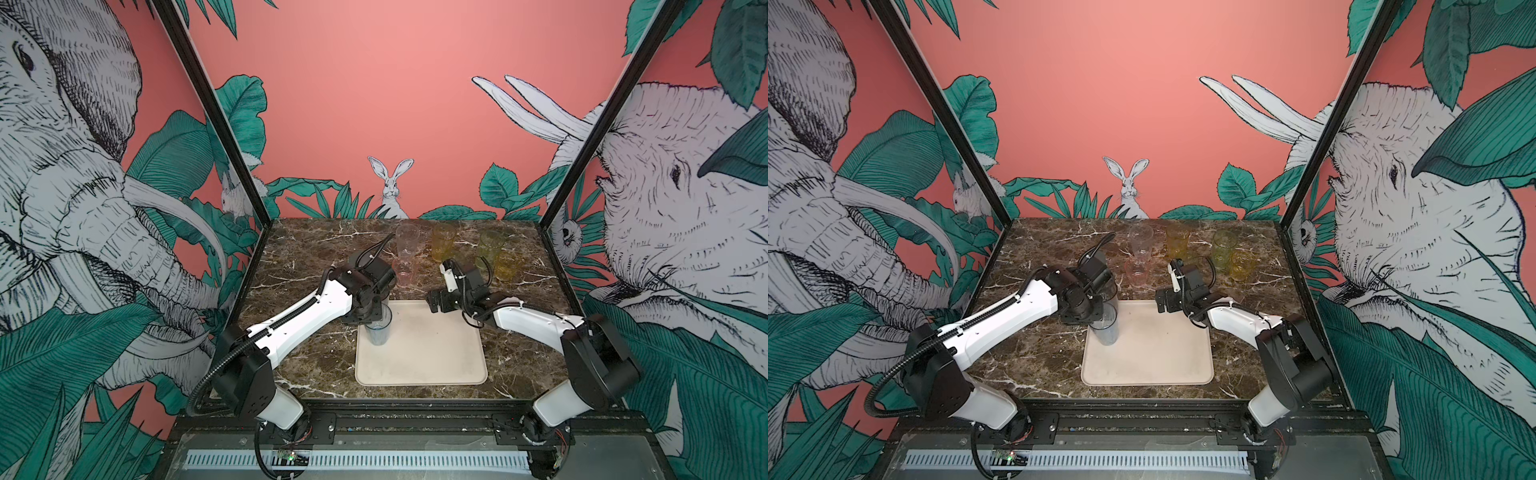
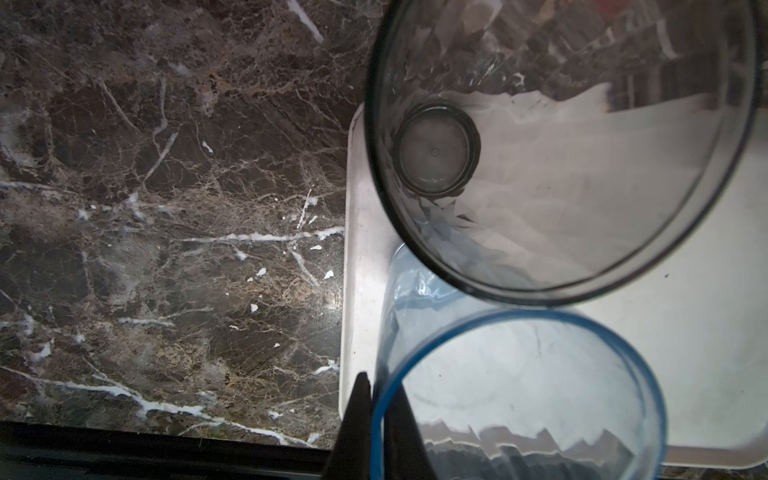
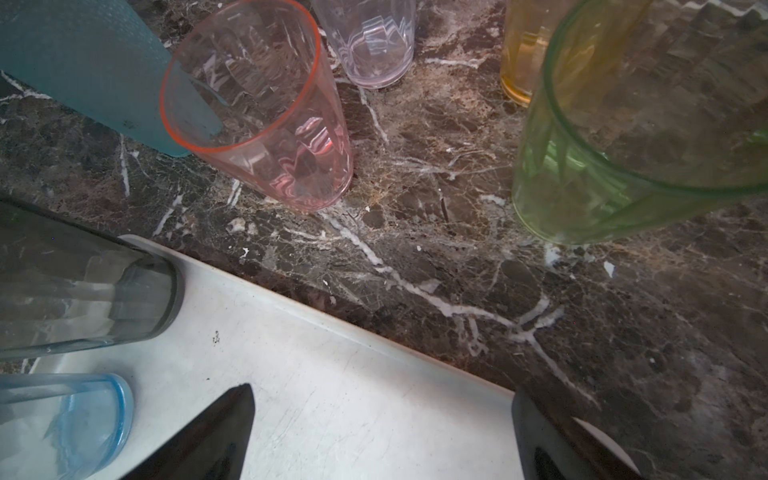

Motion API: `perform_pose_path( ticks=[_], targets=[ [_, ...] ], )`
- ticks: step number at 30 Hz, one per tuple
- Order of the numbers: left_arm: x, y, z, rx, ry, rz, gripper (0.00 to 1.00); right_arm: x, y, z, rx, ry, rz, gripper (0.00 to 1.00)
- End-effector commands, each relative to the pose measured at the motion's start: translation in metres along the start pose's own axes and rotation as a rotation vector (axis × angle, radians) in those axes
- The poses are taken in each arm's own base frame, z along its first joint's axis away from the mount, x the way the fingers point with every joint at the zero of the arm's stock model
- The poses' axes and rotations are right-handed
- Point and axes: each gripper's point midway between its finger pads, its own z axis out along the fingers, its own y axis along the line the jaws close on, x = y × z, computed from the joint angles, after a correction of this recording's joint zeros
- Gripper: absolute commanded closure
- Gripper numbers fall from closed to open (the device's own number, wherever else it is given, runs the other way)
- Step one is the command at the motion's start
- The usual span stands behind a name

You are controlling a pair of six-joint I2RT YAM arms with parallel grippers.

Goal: Place the glasses into the tray
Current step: 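Lower the blue-rimmed glass onto the tray and open the left gripper, then raise the left gripper and move it over the clear glass cluster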

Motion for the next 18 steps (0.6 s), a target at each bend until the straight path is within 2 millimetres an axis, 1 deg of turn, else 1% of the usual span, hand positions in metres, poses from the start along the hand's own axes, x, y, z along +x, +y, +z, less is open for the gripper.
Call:
perform_pose_path(
  ticks=[1, 4, 6, 12, 14, 18],
  targets=[
    [0.003, 0.013, -0.007, -0.04, 0.003, -0.021, 0.91, -0.013, 0.007, -0.001, -0.013, -0.025, 0.002, 0.01],
    [0.005, 0.009, -0.005, -0.02, 0.016, -0.02, 0.91, -0.013, 0.006, -0.001, -0.012, -0.026, 0.001, 0.01],
    [0.004, 0.009, -0.006, -0.019, 0.011, -0.022, 0.88, -0.013, 0.006, -0.001, -0.012, -0.026, 0.002, 0.01],
    [-0.002, 0.012, -0.016, -0.025, -0.018, -0.015, 0.67, -0.013, 0.008, -0.001, -0.023, -0.023, 0.008, 0.01],
    [-0.005, 0.014, -0.021, -0.035, -0.029, -0.01, 0.62, -0.013, 0.007, -0.001, -0.02, -0.025, 0.006, 0.01],
    [-0.01, 0.013, -0.03, -0.025, -0.051, -0.006, 0.57, -0.014, 0.007, -0.002, -0.018, -0.027, 0.004, 0.01]
  ],
)
